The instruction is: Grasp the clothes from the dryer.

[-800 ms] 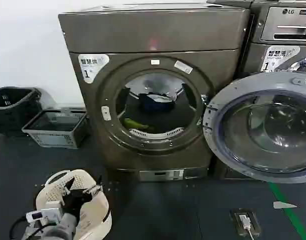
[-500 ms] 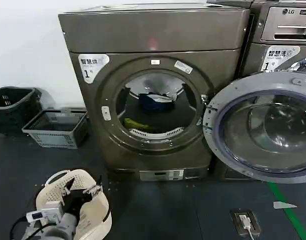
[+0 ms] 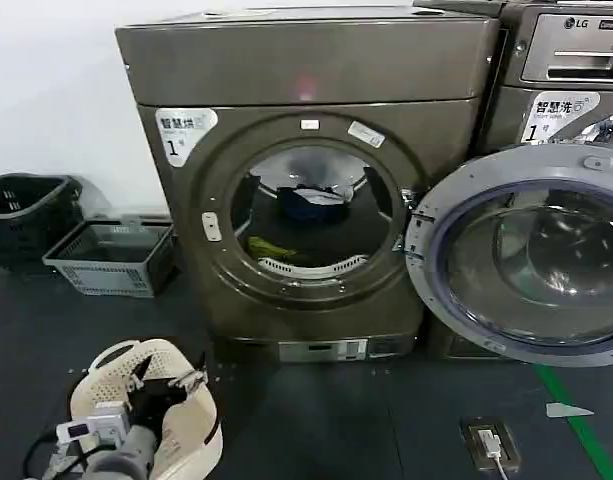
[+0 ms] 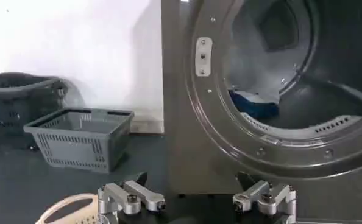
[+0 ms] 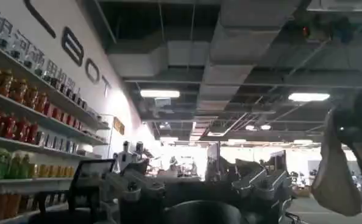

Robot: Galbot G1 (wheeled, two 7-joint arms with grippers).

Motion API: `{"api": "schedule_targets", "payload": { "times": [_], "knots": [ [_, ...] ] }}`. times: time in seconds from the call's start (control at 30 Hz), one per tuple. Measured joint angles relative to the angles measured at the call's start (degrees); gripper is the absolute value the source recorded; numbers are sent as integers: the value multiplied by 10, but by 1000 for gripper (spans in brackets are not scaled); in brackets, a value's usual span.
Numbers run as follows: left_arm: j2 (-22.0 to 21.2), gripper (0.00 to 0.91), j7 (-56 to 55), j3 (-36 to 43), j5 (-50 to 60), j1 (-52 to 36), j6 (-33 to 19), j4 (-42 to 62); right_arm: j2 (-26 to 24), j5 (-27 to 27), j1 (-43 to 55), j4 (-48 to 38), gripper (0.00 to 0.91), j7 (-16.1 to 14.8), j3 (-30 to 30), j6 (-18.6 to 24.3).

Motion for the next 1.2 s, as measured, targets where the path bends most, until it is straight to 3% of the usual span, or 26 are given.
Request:
{"api": "schedule_targets", "payload": {
  "times": [1.2],
  "knots": [
    [-1, 907, 5, 5, 2, -2, 0, 3, 3, 12, 4, -4, 907, 11, -6, 13]
  ]
}}
